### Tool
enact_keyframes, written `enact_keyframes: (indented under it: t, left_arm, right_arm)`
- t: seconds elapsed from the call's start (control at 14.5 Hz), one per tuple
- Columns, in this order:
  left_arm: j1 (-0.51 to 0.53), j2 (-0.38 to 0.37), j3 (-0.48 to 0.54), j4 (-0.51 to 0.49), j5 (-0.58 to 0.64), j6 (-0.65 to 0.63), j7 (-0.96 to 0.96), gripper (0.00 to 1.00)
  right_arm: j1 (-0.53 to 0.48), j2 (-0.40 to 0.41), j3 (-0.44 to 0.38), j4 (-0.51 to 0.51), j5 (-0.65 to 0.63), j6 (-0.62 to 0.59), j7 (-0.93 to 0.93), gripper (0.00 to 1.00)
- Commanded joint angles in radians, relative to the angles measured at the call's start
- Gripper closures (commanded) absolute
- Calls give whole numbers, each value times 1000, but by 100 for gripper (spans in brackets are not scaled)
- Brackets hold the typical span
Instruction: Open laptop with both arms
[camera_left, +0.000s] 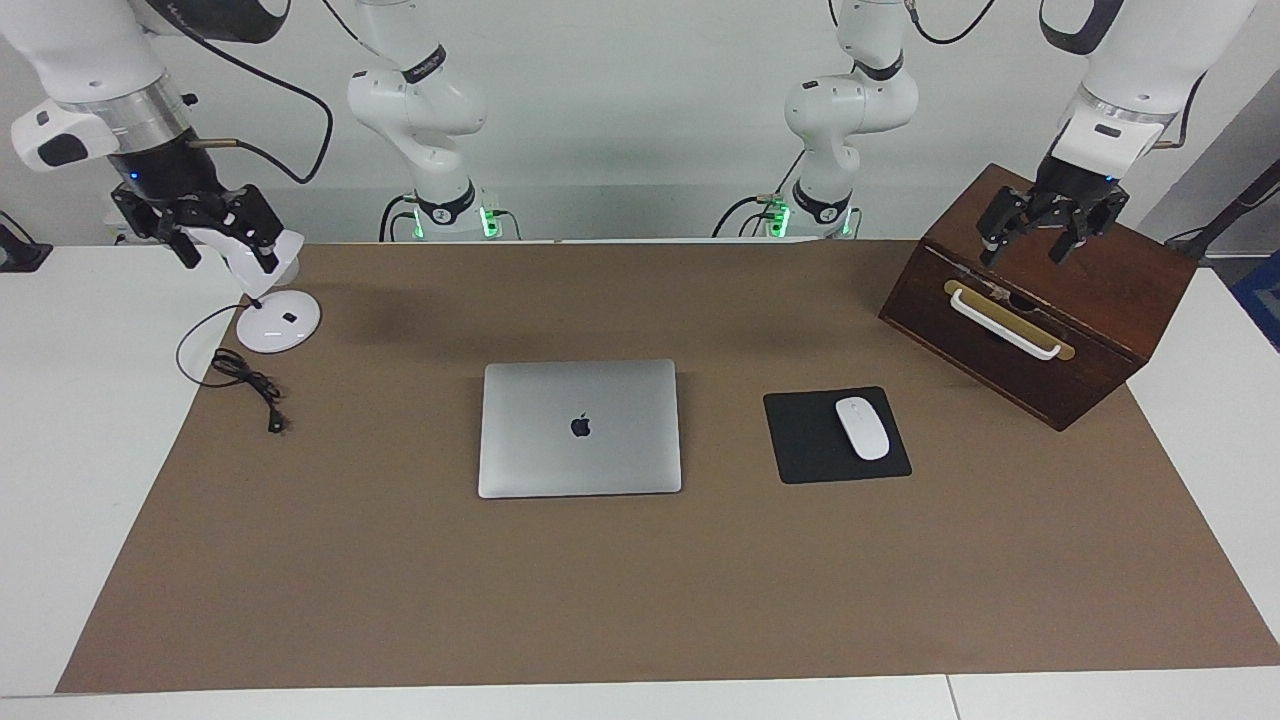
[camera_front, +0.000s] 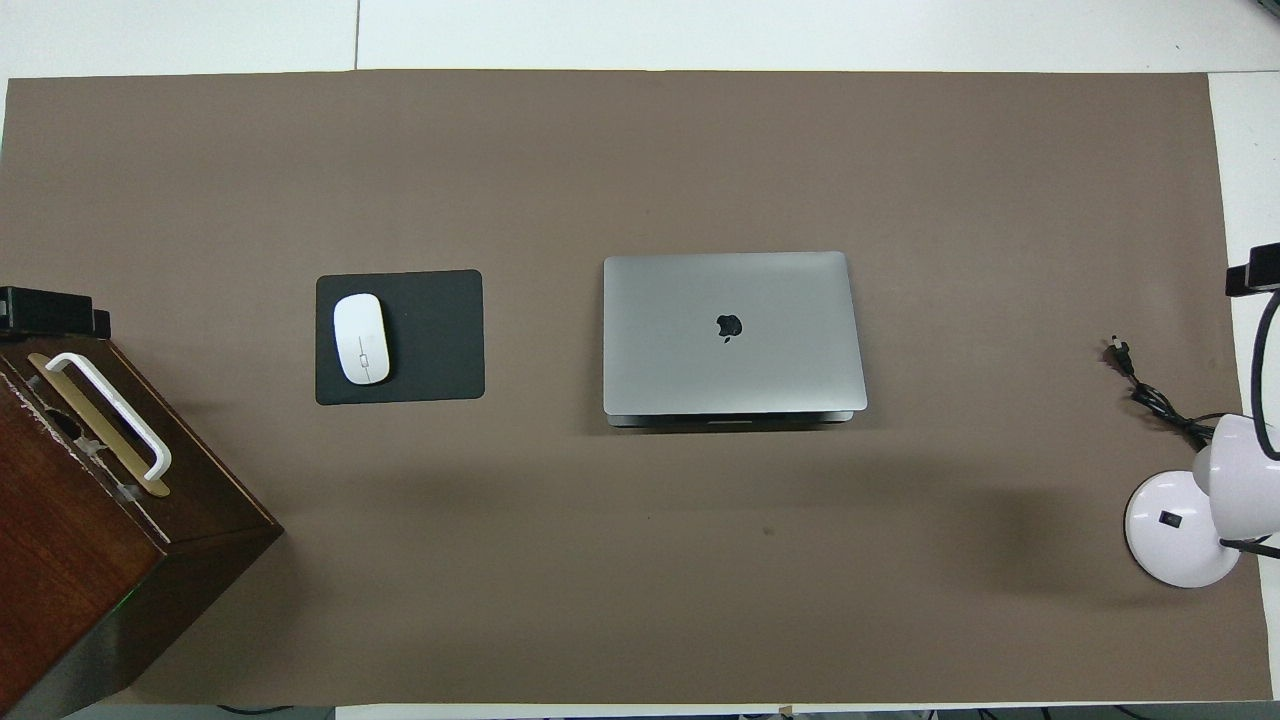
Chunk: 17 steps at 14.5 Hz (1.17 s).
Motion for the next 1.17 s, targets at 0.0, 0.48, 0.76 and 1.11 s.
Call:
enact_keyframes:
  t: [0.0,0.48,0.76,1.11]
  left_arm:
    - [-3,4,2,18,12,0,-18,0]
    - [6,4,0,13,12,14,-27,12]
    - [11,3,2,4,12,40,-33,99]
    - [11,1,2,-14,11,101,-127,100]
  right_arm:
    - [-44,-42,8,-130,86,131,-15,0]
    - [-49,-51,8,-279,263,308,16,0]
    - [-40,-57,8,-314,407,358,152,0]
    - [44,-117,13,-512,611,597,318,0]
